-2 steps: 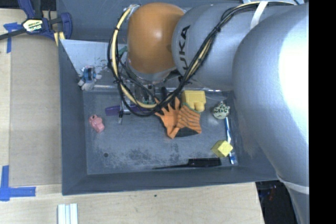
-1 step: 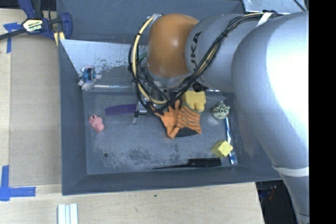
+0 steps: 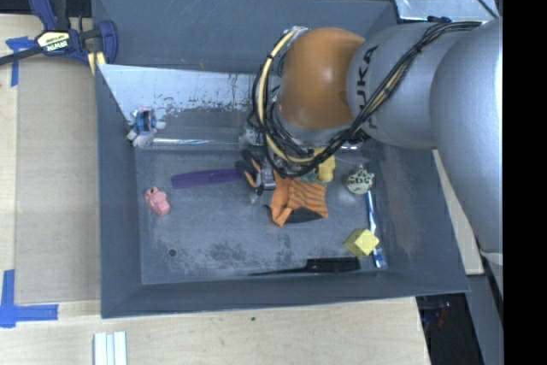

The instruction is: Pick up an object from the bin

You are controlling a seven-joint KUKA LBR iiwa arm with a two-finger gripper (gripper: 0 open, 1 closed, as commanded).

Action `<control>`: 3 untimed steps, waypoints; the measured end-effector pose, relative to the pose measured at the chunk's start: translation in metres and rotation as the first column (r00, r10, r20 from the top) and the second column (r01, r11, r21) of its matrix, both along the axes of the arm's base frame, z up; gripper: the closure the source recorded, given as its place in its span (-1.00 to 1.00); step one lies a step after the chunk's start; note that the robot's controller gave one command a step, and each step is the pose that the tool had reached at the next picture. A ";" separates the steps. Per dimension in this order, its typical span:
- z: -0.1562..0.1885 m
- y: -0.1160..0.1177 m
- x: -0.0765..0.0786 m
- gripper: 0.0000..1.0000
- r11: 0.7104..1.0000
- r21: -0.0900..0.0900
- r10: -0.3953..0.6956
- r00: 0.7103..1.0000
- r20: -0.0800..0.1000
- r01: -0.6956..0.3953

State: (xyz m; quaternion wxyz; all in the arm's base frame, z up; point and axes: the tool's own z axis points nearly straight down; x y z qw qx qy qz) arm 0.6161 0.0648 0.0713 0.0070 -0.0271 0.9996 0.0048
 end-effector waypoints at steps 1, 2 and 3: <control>0.001 -0.005 0.000 -1.00 0.991 0.031 -0.127 0.992 -0.003 0.127; 0.001 -0.008 0.000 -1.00 0.992 0.031 -0.121 0.993 -0.003 0.121; 0.004 -0.012 0.002 1.00 0.991 0.028 -0.128 0.992 0.004 0.128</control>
Offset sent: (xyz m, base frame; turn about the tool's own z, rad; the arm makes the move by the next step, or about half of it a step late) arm -0.0034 -0.0506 0.0287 -0.0195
